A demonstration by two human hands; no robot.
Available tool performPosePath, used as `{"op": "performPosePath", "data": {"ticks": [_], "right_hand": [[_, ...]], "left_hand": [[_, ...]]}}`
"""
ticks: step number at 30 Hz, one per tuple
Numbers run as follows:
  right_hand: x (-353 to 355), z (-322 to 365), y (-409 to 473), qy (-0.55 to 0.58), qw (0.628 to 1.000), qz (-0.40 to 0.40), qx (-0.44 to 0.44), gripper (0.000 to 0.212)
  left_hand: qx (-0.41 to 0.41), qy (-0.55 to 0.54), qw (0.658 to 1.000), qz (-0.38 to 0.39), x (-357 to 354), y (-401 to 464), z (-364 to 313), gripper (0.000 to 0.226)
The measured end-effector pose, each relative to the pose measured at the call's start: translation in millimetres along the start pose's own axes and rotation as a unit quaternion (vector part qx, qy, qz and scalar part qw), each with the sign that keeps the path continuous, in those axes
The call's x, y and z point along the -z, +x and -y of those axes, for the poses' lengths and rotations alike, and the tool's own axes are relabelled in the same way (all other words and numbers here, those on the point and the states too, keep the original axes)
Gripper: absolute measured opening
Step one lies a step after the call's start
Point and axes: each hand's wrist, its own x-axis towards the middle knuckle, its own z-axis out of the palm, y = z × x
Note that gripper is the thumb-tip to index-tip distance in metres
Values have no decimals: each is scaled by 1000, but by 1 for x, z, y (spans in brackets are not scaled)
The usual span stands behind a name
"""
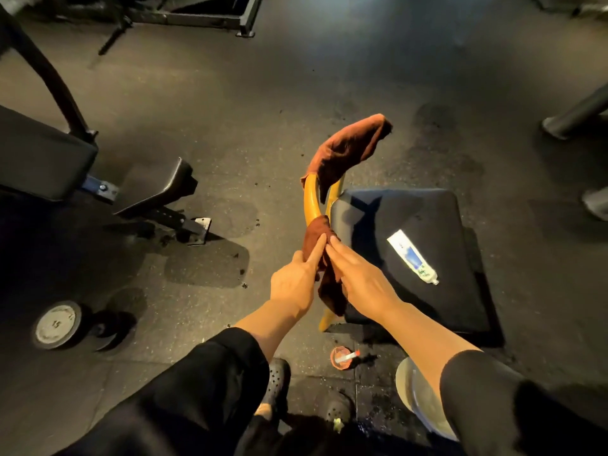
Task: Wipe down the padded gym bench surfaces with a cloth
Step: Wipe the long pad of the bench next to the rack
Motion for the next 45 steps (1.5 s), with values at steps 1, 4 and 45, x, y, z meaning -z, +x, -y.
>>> {"op": "performPosePath", "data": {"ticks": [1,4,45], "right_hand": [[0,5,11,-6,1000,0,-1,85],[9,21,44,-27,1000,-2,-15,80],[71,-86,-134,-39,991,39,-122,47]], "left_hand": [[8,2,1000,-3,7,8,7,79],[-6,-16,1000,-14,28,33,26,76],[20,-90,995,-33,-34,-108,-122,37]]}}
